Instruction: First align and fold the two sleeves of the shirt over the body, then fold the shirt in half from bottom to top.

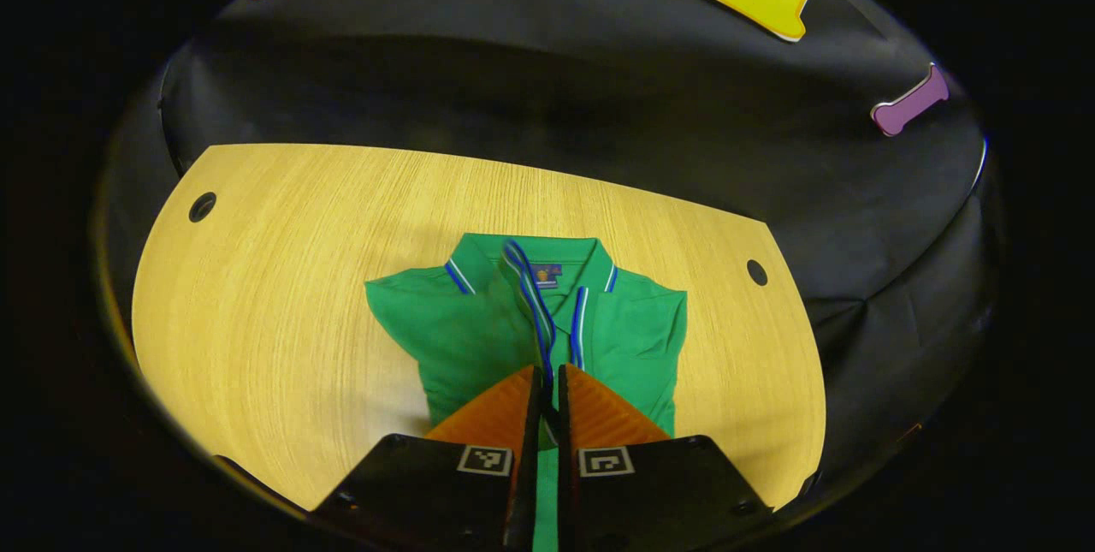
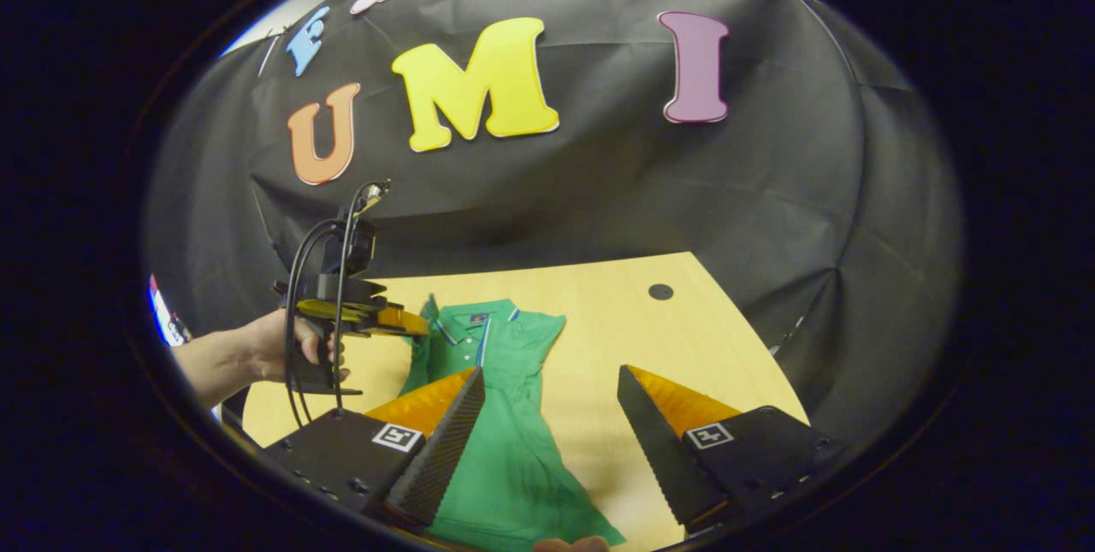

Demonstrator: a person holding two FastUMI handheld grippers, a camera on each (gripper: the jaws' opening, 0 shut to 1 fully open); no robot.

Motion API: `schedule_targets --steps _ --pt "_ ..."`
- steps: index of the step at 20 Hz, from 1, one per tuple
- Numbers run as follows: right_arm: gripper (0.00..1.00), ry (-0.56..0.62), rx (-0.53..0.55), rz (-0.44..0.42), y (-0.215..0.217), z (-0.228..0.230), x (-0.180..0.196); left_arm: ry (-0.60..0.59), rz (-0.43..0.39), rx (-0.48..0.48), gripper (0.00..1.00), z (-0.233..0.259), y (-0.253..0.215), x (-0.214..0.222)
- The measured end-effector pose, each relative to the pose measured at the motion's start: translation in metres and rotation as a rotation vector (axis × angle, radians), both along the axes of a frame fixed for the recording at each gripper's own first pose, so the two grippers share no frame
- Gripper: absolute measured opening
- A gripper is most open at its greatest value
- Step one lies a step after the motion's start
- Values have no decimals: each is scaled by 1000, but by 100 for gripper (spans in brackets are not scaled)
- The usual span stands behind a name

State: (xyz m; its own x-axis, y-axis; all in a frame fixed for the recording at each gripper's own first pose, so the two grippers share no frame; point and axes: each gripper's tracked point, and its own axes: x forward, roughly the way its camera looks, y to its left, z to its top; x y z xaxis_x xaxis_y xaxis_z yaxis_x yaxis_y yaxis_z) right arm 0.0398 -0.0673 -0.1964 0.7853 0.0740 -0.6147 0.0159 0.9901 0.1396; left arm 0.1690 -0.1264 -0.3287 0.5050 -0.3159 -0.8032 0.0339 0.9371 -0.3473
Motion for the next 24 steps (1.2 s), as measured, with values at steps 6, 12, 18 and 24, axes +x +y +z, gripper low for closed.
schedule_targets --steps 6,12,18,24 --pt "96 -56 -15 22 6 13 1 -154 44 81 100 52 30 -7" --pt "96 -145 -59 130 44 33 1 -375 130 132 100 136 78 -55" --pt "96 -158 -55 216 72 25 -30 -541 139 207 100 172 115 -139" --pt "96 -124 -71 242 61 6 -66 -531 170 175 100 154 121 -219"
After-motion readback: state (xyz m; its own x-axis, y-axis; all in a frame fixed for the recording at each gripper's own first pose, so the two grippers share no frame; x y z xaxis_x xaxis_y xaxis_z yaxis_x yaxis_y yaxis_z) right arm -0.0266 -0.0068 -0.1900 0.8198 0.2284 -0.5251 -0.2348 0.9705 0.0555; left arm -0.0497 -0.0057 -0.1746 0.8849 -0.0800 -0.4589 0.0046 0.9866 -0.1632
